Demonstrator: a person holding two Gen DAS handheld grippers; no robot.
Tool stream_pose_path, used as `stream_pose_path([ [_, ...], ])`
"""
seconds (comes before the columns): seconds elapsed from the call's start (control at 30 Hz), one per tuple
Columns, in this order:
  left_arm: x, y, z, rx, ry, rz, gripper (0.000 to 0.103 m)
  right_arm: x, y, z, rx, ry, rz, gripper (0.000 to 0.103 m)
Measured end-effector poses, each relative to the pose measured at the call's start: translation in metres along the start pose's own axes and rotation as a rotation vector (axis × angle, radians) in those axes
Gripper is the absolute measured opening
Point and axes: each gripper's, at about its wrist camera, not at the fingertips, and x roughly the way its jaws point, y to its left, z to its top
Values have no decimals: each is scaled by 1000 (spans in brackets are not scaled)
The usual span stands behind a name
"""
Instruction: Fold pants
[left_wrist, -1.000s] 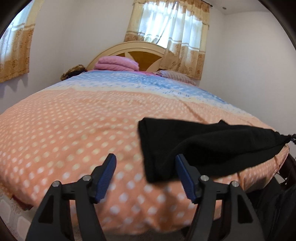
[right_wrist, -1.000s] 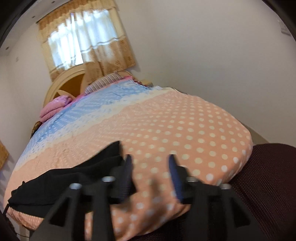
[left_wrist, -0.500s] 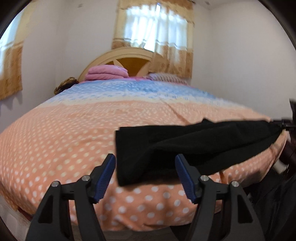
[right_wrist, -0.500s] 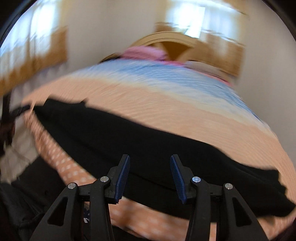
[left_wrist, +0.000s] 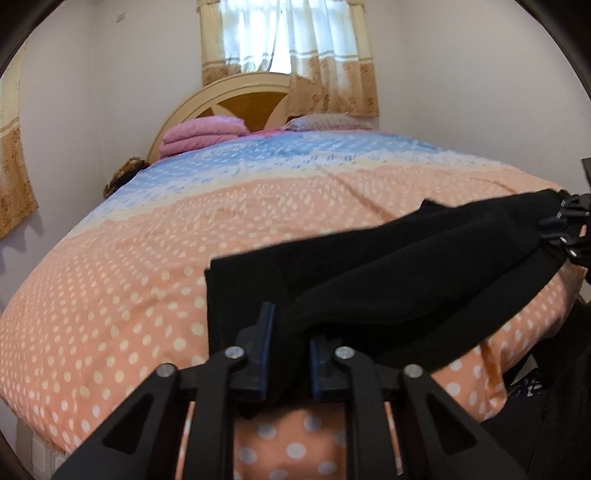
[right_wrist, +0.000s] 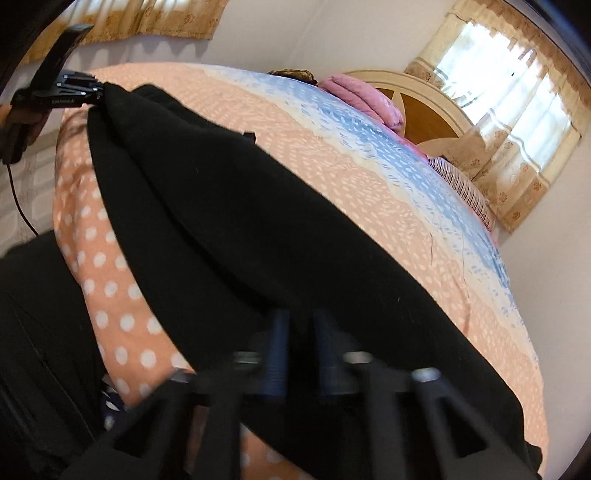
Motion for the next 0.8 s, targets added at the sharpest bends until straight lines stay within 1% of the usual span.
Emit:
stream_pose_path([
  [0.03,-3,2,5,4,-12,3,15,-6,-2,3,5,-16,-9,3],
  [0.07,-4,3,8,14,-16,-4,13,-14,-5,6,4,-33,-10,3],
  [0.1,-6,4,11,36,-23,1,13,-18,-5,10,4,-45,-8,3],
  [0.17,-10,5,15,71,-31,13,11,-35,-9,15,16,-69,21,3],
  [0.27,-16,12,15,75,-42,0,11,-54,-1,13,4,-83,39,3],
  [0.33,-17,15,8,71,-41,-28,11,-51,10,7,-22,-64,39,3],
  [0.4,-12,12,-4,80,-15,-40,11,-32,20,-3,-75,-23,6,3],
  [0.43,-8,8,-10,99,1,-35,11,-23,24,-8,-86,6,8,3],
  [0.5,-7,2,-21,133,8,-18,12,-8,25,-18,-87,51,49,3],
  [0.53,-9,1,-24,141,-1,-3,18,-9,26,-19,-90,32,42,3],
  [0.57,-11,0,-27,146,-10,15,20,-10,22,-19,-85,28,48,3],
  [0.63,-16,1,-29,152,-7,15,23,-10,16,-18,-65,39,73,4],
  [0.67,-18,1,-30,164,-5,30,30,-11,13,-17,-57,40,83,5],
  [0.73,-21,1,-32,193,0,68,40,-13,10,-18,-41,44,98,10],
  [0.77,-24,4,-34,201,1,76,42,-15,7,-19,-26,46,111,11],
  [0.8,-27,7,-36,200,6,81,43,-16,6,-20,-14,46,121,17],
])
